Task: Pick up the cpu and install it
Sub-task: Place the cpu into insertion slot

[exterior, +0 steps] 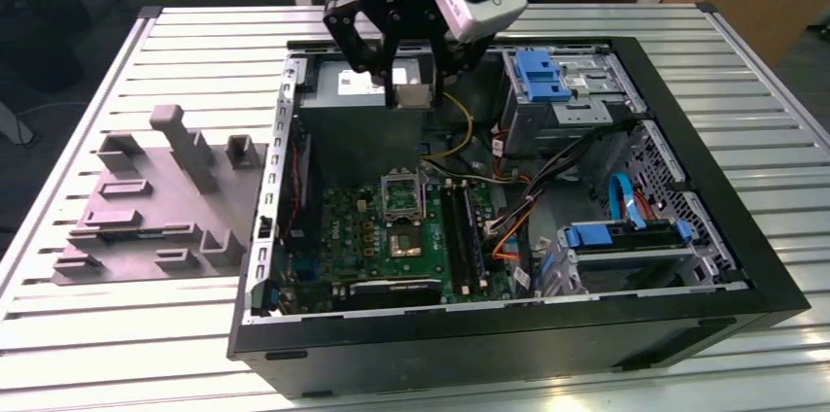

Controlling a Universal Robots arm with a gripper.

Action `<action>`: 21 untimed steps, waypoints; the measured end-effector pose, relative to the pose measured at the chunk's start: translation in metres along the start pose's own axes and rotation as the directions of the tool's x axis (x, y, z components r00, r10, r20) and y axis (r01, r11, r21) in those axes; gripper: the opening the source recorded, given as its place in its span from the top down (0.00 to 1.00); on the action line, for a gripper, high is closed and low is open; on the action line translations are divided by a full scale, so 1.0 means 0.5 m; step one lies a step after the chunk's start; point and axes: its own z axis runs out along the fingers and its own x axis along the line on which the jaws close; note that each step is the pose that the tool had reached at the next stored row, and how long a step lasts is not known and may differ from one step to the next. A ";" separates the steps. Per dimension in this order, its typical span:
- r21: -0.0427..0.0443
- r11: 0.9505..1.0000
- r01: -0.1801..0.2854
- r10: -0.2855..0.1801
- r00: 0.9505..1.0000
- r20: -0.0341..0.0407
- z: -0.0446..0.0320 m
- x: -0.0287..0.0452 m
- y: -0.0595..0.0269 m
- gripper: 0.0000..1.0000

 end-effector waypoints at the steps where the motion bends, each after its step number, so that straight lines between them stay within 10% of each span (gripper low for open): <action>1: 0.000 1.000 0.000 0.000 1.000 0.000 0.001 0.000 -0.001 0.53; 21: -0.001 1.000 0.016 -0.016 1.000 -0.001 0.032 0.000 -0.007 0.53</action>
